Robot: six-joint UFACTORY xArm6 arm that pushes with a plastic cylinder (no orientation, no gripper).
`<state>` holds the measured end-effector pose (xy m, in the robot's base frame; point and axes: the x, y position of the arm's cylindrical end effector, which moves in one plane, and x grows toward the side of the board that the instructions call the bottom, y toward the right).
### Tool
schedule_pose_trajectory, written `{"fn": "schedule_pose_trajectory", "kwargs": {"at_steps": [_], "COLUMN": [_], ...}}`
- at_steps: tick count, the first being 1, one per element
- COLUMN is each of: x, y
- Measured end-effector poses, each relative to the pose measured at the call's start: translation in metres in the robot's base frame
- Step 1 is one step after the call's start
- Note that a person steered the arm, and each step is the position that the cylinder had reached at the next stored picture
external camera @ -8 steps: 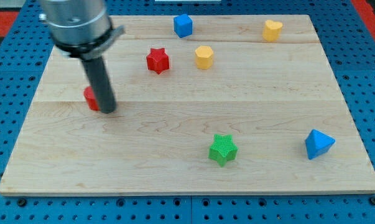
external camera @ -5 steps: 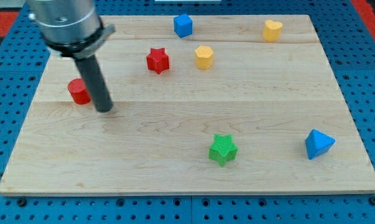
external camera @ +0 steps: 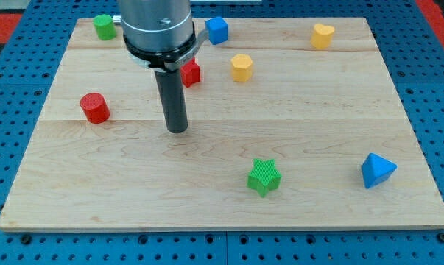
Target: Push the green star a bit up
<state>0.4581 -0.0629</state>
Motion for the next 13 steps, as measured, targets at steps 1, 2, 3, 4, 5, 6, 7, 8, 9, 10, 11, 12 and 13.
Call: {"fn": "schedule_pose_trajectory", "kwargs": {"at_steps": [1, 2, 3, 4, 5, 6, 7, 8, 9, 10, 11, 12, 13], "x": [-0.02, -0.028, -0.008, 0.038, 0.105, 0.123, 0.11, 0.089, 0.065, 0.044, 0.033, 0.064, 0.063], "y": [0.04, 0.06, 0.057, 0.024, 0.024, 0.083, 0.117, 0.13, 0.154, 0.173, 0.171, 0.151, 0.086]}}
